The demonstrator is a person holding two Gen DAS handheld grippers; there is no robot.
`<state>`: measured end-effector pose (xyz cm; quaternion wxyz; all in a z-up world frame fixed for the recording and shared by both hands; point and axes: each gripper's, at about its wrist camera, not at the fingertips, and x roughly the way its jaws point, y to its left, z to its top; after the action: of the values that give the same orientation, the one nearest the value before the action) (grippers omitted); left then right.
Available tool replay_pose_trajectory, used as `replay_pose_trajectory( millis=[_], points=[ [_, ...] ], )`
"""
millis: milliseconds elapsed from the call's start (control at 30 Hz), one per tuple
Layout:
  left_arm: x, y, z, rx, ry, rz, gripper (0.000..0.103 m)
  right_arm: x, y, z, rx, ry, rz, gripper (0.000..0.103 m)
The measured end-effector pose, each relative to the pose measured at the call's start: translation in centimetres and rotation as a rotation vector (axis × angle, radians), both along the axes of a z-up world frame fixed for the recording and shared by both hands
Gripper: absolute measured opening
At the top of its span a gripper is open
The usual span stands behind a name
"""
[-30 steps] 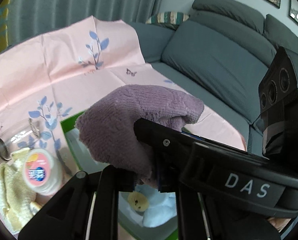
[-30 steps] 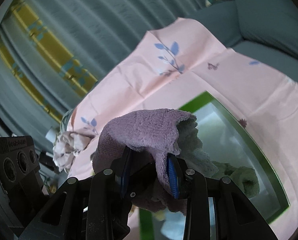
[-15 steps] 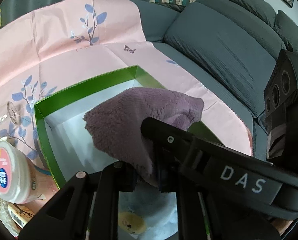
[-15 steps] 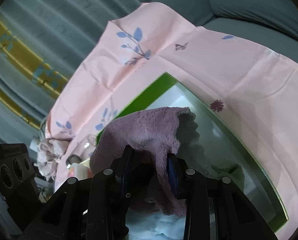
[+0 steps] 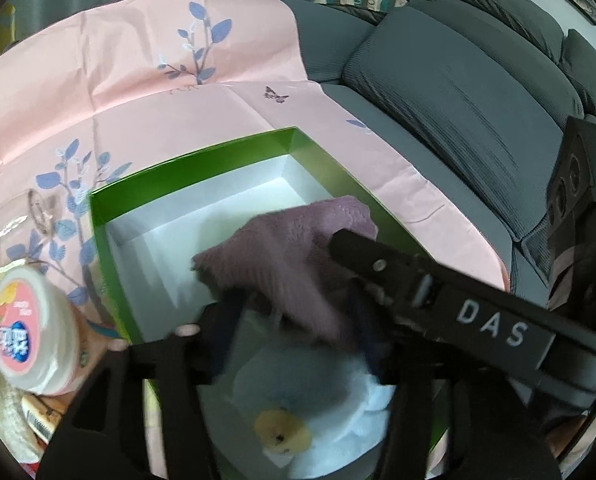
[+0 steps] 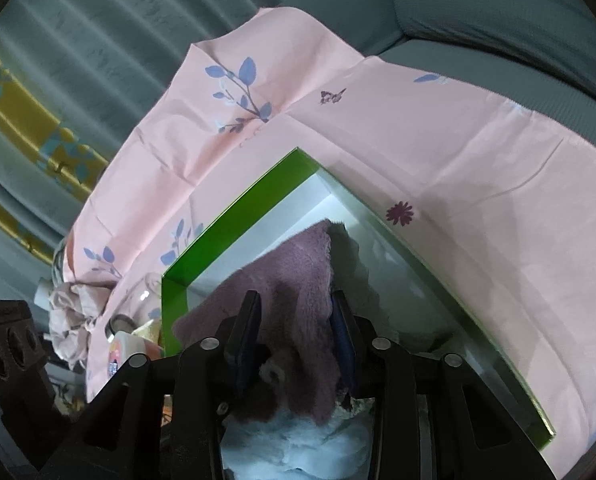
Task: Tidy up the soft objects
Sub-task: 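Carry the purple cloth with the right tool and release it into the green box, then move the right tool back to the yellow-white towel and grasp it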
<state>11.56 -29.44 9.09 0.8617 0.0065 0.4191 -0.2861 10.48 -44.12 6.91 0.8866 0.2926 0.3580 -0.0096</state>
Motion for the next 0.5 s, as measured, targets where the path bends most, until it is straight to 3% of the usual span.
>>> replay_pose_trajectory(
  millis=[33,167,333,500],
  points=[
    [-0.1,0.3,0.1,-0.007,-0.002,0.002,0.068,-0.2,0.0,0.2,-0.008,-0.008,-0.004,0.055],
    [-0.7,1.3,1.0,-0.009,-0.021,0.009,0.073,-1.0,0.6,1.1,-0.03,-0.04,0.011,0.059],
    [-2.1,2.9,2.5,-0.025,-0.061,0.029,0.078,-2.0,2.0,2.7,-0.079,-0.089,0.024,0.08],
    [-3.7,5.8,3.8,-0.057,-0.08,0.063,0.083,-3.4,3.8,4.2,-0.147,-0.126,0.038,0.083]
  ],
)
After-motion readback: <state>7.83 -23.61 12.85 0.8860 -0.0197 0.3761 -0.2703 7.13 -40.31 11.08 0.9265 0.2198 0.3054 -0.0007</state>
